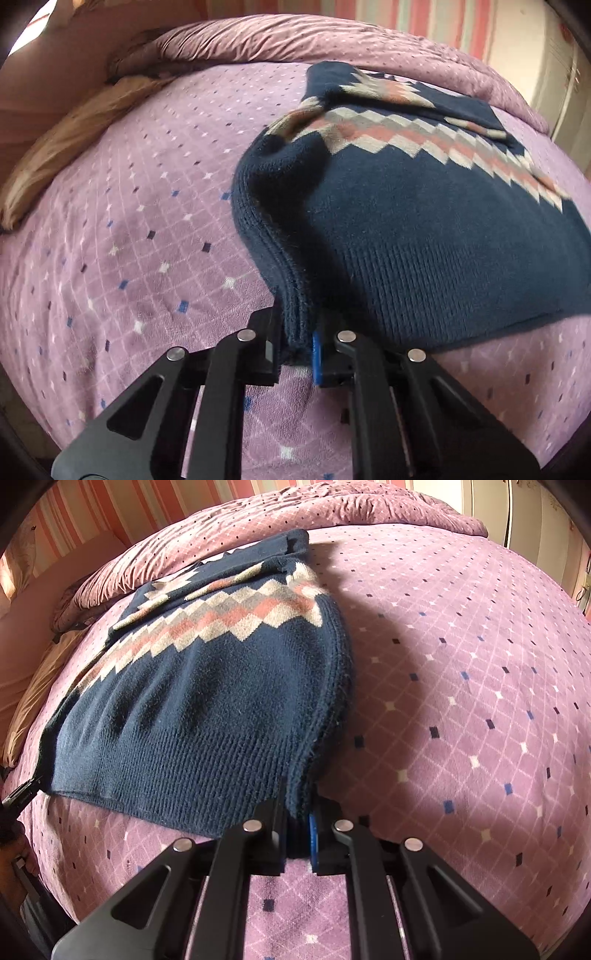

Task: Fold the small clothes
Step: 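Grasp the sweater hem edge with both tools, then fold the hem up over the sweater body with both tools and release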

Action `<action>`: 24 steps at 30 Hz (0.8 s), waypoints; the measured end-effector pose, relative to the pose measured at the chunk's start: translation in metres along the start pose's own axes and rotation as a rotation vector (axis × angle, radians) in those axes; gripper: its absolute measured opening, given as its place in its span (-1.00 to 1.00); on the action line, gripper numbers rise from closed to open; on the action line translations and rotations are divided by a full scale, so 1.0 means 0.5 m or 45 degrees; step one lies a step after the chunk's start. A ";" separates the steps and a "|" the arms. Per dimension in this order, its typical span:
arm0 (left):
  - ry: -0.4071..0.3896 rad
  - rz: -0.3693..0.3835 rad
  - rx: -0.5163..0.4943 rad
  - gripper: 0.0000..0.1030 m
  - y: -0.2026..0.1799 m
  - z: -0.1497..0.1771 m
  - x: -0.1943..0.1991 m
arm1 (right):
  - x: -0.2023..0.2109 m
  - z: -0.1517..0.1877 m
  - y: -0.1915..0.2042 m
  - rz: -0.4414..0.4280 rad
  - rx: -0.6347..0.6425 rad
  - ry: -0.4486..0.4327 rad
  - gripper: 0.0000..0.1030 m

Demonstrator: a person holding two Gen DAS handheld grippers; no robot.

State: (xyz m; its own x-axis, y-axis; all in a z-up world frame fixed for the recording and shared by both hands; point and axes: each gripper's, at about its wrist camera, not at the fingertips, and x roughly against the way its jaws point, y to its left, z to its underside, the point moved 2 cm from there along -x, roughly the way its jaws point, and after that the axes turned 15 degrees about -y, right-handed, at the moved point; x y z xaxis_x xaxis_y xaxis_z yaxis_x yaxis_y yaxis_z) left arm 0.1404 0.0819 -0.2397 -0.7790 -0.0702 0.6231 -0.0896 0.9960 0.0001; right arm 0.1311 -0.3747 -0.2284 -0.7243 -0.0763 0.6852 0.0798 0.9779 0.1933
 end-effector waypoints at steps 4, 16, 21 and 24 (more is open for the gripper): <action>-0.019 -0.021 -0.020 -0.83 -0.004 -0.004 0.007 | 0.002 -0.002 -0.004 -0.001 0.004 -0.006 -0.84; -0.060 -0.043 -0.057 -0.83 -0.002 -0.028 0.023 | 0.023 -0.020 -0.004 -0.002 0.013 -0.050 -0.85; -0.168 -0.045 -0.046 -0.83 -0.002 -0.094 0.048 | 0.048 -0.077 0.003 -0.021 0.031 -0.141 -0.85; -0.243 -0.050 -0.043 -0.83 -0.005 -0.156 0.059 | 0.067 -0.133 0.012 -0.042 0.034 -0.214 -0.85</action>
State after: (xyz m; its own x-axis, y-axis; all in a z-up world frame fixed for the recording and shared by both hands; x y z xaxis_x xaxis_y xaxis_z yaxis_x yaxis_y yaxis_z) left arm 0.1662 0.0819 -0.1603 -0.8792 -0.1154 0.4623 -0.1040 0.9933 0.0502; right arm 0.1526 -0.3844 -0.1577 -0.8308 -0.0767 0.5512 0.0377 0.9804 0.1932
